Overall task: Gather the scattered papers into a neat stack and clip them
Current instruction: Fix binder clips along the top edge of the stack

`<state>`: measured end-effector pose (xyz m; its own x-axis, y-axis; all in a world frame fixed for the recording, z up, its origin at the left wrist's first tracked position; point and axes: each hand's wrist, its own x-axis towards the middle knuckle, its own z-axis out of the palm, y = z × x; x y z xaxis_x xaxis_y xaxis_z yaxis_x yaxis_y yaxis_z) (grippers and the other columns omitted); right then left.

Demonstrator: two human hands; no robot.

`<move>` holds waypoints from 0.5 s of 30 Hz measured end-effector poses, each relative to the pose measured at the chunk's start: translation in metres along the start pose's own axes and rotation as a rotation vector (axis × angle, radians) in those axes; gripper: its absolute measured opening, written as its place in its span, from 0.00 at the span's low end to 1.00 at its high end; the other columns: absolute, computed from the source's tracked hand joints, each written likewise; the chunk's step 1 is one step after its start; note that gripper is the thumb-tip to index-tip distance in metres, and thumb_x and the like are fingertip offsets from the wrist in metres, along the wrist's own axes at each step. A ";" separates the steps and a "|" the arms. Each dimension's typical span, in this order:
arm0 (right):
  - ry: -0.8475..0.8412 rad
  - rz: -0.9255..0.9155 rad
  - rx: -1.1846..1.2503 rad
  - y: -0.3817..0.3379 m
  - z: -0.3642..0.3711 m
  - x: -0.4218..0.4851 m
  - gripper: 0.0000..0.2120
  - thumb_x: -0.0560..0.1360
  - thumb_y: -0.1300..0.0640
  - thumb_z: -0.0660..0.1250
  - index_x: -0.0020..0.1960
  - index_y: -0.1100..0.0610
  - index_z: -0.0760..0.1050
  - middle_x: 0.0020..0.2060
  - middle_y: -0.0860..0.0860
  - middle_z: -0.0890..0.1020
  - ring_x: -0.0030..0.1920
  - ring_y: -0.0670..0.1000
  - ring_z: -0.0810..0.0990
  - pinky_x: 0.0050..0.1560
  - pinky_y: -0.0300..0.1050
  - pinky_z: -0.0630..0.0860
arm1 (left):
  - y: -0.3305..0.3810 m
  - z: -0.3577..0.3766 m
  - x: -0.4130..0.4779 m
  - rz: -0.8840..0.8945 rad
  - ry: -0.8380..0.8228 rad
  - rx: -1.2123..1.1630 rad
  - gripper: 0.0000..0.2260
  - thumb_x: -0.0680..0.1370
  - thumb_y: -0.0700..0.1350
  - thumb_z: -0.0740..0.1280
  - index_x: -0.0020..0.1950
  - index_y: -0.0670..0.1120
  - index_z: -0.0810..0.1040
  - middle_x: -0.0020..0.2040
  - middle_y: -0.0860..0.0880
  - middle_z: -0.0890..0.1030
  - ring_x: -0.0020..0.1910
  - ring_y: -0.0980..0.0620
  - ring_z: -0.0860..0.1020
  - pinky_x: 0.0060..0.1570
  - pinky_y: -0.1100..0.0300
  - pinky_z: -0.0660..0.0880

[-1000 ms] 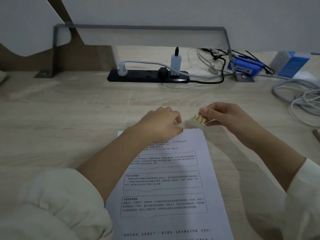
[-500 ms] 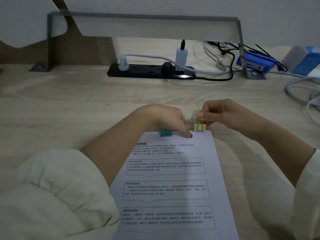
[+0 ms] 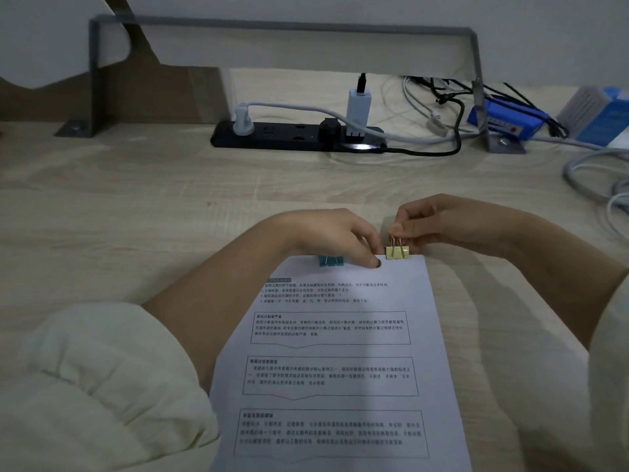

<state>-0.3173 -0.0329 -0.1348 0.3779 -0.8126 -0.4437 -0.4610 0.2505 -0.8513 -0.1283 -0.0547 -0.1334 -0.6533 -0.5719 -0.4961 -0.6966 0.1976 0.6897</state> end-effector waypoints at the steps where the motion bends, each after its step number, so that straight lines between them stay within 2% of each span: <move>1: -0.010 0.010 0.010 0.000 0.000 0.000 0.11 0.66 0.53 0.67 0.38 0.61 0.75 0.33 0.51 0.79 0.36 0.45 0.76 0.39 0.29 0.76 | 0.000 0.000 -0.001 0.006 0.002 -0.005 0.05 0.75 0.47 0.67 0.50 0.50 0.78 0.40 0.56 0.76 0.42 0.59 0.73 0.45 0.66 0.68; 4: -0.005 -0.010 0.010 -0.001 -0.001 0.001 0.09 0.69 0.55 0.67 0.37 0.62 0.74 0.32 0.51 0.79 0.33 0.45 0.76 0.38 0.29 0.75 | 0.001 0.000 -0.002 0.013 0.009 -0.027 0.06 0.75 0.45 0.67 0.51 0.48 0.79 0.40 0.56 0.76 0.42 0.60 0.73 0.44 0.68 0.67; 8: -0.016 -0.066 -0.089 -0.004 0.000 0.003 0.08 0.73 0.59 0.66 0.40 0.64 0.74 0.31 0.49 0.78 0.32 0.42 0.76 0.36 0.28 0.73 | -0.001 0.000 -0.001 -0.003 0.034 -0.027 0.05 0.74 0.46 0.69 0.49 0.48 0.80 0.42 0.55 0.78 0.47 0.57 0.75 0.53 0.63 0.69; 11: -0.054 -0.051 -0.149 -0.009 0.000 0.006 0.09 0.73 0.57 0.66 0.40 0.64 0.75 0.32 0.50 0.78 0.34 0.43 0.76 0.37 0.28 0.73 | -0.001 0.001 -0.001 -0.005 0.042 -0.011 0.03 0.75 0.47 0.68 0.47 0.50 0.79 0.40 0.57 0.78 0.44 0.60 0.74 0.47 0.66 0.68; 12: -0.065 -0.037 -0.145 -0.009 0.000 0.006 0.09 0.73 0.56 0.66 0.40 0.63 0.75 0.33 0.50 0.79 0.35 0.44 0.76 0.38 0.29 0.74 | -0.001 0.001 -0.001 -0.007 0.045 -0.012 0.03 0.75 0.47 0.68 0.47 0.50 0.79 0.41 0.57 0.78 0.45 0.60 0.75 0.48 0.66 0.69; 15: -0.074 -0.002 -0.067 -0.002 -0.004 0.006 0.09 0.70 0.54 0.66 0.38 0.60 0.75 0.35 0.50 0.80 0.39 0.46 0.77 0.46 0.34 0.75 | -0.005 -0.002 -0.003 -0.019 0.055 -0.026 0.07 0.75 0.47 0.68 0.51 0.49 0.80 0.52 0.52 0.82 0.55 0.55 0.77 0.61 0.60 0.70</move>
<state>-0.3170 -0.0403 -0.1343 0.4363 -0.7714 -0.4633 -0.5116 0.2109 -0.8329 -0.1226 -0.0554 -0.1345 -0.6220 -0.6185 -0.4802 -0.7008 0.1660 0.6938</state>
